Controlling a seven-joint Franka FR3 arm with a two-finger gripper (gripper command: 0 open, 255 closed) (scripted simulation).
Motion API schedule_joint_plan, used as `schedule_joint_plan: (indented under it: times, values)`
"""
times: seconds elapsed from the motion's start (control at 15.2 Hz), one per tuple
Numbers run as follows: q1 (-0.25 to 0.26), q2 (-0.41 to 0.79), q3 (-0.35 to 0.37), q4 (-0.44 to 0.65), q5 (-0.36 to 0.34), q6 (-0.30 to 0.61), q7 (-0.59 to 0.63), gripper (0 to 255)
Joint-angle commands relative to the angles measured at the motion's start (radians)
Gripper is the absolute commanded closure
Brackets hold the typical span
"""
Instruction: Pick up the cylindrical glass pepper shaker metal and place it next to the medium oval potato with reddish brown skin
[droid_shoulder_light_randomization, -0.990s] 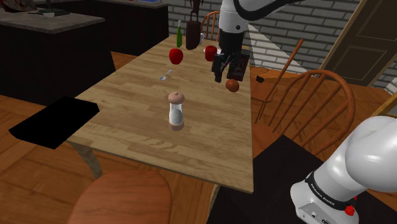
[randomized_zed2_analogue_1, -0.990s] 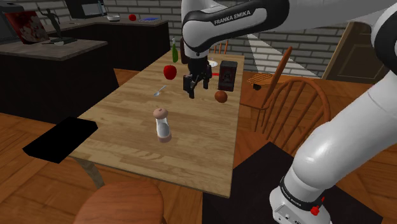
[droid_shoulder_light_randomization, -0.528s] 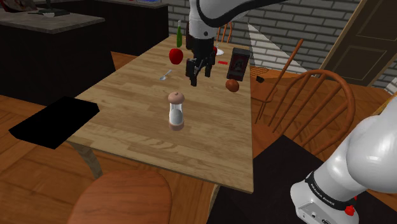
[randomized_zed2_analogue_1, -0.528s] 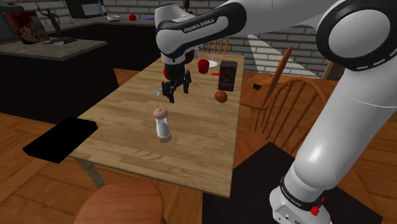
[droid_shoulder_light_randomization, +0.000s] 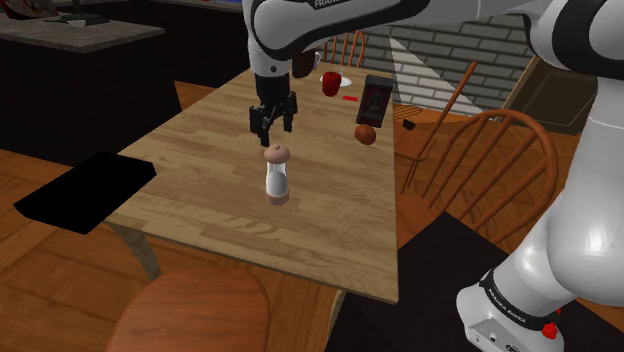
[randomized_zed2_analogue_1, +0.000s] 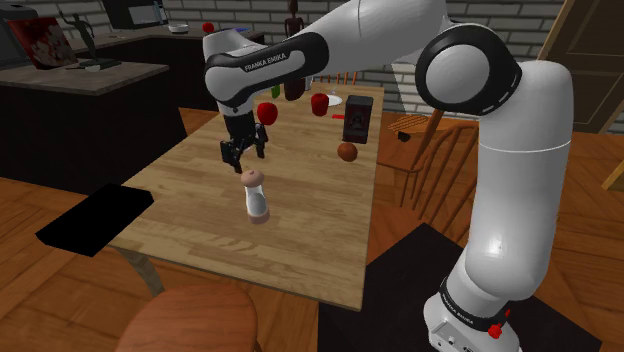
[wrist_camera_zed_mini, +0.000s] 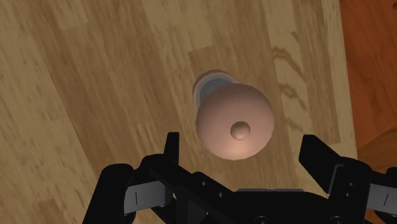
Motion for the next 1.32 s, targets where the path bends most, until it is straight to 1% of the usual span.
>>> schedule_joint_plan:
  times: [0.0, 0.46, 0.99, 1.06, 1.25]
  values:
    - [0.011, 0.054, 0.001, 0.059, -0.010, -0.011, 0.001, 0]
    - [0.009, 0.066, -0.002, -0.026, -0.015, 0.086, 0.005, 0]
    - [0.009, 0.066, -0.002, -0.026, -0.015, 0.086, 0.005, 0]
    - [0.009, 0.066, -0.002, -0.026, -0.015, 0.086, 0.005, 255]
    - [0.009, 0.066, -0.002, -0.026, -0.015, 0.085, 0.005, 255]
